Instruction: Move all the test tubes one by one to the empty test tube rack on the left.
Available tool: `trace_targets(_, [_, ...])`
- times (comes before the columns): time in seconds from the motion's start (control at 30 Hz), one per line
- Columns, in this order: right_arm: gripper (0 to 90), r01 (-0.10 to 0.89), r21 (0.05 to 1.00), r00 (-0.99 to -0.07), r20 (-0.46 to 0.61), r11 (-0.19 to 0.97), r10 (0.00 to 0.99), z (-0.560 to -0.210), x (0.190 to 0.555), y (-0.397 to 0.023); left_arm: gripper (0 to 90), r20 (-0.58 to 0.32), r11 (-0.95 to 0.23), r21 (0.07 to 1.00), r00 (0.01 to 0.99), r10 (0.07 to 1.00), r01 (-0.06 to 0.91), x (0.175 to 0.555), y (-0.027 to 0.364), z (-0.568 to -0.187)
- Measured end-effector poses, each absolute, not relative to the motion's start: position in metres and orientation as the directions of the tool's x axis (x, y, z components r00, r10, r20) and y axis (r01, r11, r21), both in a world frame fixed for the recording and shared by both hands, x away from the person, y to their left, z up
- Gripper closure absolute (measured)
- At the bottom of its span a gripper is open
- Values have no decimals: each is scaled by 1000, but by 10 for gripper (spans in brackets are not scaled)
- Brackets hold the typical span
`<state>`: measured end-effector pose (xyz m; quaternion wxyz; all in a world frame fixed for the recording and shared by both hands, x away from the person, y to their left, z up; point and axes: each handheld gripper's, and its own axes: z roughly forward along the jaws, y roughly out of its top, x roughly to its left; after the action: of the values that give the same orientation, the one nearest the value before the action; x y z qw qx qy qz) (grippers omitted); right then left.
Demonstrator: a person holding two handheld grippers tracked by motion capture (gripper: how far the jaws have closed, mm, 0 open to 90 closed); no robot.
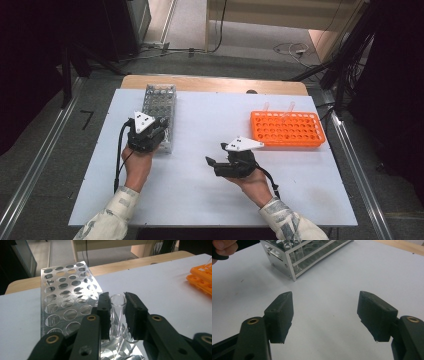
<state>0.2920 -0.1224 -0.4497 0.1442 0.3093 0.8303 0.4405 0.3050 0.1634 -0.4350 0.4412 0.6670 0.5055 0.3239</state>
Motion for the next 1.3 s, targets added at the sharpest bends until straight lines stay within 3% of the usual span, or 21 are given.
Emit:
trace_targets(0.27, [278, 390, 821, -763, 35, 417, 645, -449, 292, -124, 718, -35, -81, 920, 286, 958, 384, 304, 165, -433])
trace_targets(0.37, [279, 386, 825, -762, 33, 412, 647, -448, 292, -125, 674, -57, -60, 923, 290, 955, 381, 302, 165, -432])
trace_targets(0.5, [279, 390, 826, -756, 35, 407, 653, -447, 293, -128, 538, -102, -22, 925, 301, 948, 380, 300, 166, -431])
trace_targets(0.63, [279, 393, 828, -746, 33, 400, 665, -446, 295, -132, 320, -122, 12, 931, 279, 952, 366, 293, 165, -429])
trace_targets(0.7, [279, 398, 829, -736, 32, 393, 677, -446, 297, -136, 256, -126, 21, 934, 271, 954, 357, 289, 164, -428])
trace_targets(1.3, [285, 426, 850, -626, 28, 311, 780, -436, 318, -188, 230, -109, 13, 941, 266, 958, 338, 271, 164, -428])
